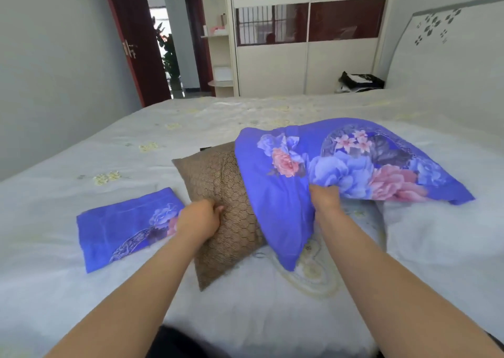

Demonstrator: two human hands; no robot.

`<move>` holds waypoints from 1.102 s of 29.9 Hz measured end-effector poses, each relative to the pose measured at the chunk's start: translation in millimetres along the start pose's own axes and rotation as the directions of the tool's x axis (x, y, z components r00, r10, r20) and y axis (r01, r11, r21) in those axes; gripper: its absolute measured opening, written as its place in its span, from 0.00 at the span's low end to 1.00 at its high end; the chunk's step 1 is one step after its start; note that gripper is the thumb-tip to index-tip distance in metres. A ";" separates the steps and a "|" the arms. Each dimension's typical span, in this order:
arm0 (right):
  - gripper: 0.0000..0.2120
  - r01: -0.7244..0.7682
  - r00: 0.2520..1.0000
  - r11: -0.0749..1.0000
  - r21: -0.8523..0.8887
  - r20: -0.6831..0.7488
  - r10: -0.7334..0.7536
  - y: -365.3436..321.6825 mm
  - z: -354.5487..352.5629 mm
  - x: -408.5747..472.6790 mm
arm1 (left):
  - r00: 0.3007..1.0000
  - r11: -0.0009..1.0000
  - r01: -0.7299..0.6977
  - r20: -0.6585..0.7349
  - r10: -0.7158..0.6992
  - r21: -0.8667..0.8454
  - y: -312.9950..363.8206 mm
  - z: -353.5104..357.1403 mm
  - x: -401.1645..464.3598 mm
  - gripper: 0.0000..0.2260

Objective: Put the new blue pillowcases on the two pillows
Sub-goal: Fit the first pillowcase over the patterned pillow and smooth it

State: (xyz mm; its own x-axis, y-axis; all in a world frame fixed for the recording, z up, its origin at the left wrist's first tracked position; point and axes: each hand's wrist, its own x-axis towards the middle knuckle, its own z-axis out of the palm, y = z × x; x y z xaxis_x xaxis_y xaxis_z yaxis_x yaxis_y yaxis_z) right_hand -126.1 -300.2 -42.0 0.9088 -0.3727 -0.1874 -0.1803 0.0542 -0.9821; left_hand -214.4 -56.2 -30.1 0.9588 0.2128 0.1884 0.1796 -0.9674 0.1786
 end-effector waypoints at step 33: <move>0.35 0.746 0.665 0.305 -0.592 0.634 -0.395 23.7 -66.9 -81.2 | 0.609 0.632 -0.653 -0.208 0.766 0.417 57.4 -31.9 -13.6 0.11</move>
State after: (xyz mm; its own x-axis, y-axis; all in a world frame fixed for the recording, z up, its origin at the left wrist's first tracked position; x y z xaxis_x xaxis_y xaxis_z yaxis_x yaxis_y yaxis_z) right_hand -229.3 -330.6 -48.9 0.9138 0.3185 0.2518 0.4005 -0.8096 -0.4291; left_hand -224.2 -110.2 8.4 0.6752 -0.5826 0.4524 -0.4208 -0.8079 -0.4125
